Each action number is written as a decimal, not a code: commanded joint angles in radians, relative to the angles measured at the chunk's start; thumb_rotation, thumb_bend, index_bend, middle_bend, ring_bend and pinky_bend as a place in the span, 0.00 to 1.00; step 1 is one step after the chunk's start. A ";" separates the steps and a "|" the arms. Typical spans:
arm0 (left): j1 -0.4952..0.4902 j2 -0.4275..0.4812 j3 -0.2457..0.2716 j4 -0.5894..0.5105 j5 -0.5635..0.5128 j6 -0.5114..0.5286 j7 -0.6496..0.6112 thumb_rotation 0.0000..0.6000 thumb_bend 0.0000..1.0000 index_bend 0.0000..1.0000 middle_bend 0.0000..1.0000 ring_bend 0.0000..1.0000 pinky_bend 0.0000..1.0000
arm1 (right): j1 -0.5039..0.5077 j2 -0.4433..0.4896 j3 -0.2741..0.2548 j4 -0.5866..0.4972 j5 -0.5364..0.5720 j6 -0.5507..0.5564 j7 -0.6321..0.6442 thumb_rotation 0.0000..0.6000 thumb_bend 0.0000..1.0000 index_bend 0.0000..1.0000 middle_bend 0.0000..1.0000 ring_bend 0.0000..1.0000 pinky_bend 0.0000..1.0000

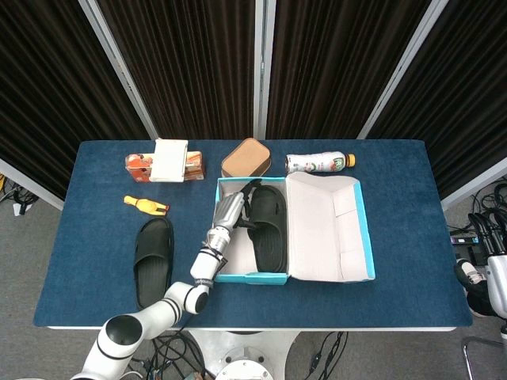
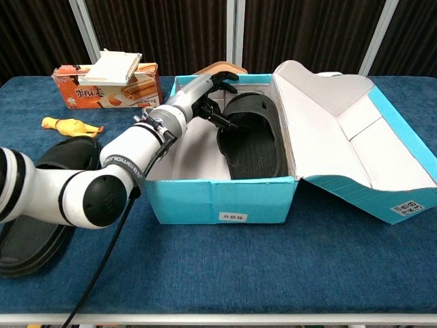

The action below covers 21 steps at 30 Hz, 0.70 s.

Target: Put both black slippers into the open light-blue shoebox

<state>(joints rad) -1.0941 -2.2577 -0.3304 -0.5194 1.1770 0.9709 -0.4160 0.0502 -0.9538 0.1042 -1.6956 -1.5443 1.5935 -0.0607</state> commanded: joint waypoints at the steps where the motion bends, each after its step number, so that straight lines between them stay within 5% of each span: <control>1: 0.025 0.034 0.014 -0.057 0.033 0.044 0.049 1.00 0.00 0.05 0.00 0.00 0.23 | -0.001 -0.002 -0.001 0.004 -0.005 0.003 0.006 1.00 0.13 0.00 0.11 0.00 0.12; 9: 0.077 0.209 0.016 -0.345 0.031 -0.004 0.182 1.00 0.00 0.05 0.00 0.00 0.23 | -0.008 -0.002 -0.003 0.010 -0.015 0.017 0.014 1.00 0.14 0.00 0.11 0.00 0.12; 21: 0.236 0.809 0.058 -1.050 -0.158 -0.073 0.578 1.00 0.00 0.06 0.00 0.05 0.30 | 0.003 -0.009 0.000 0.023 -0.024 0.009 0.032 1.00 0.14 0.00 0.11 0.00 0.12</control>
<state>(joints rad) -0.9287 -1.6526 -0.3013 -1.3821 1.1169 0.9324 0.0011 0.0524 -0.9624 0.1036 -1.6733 -1.5677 1.6027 -0.0288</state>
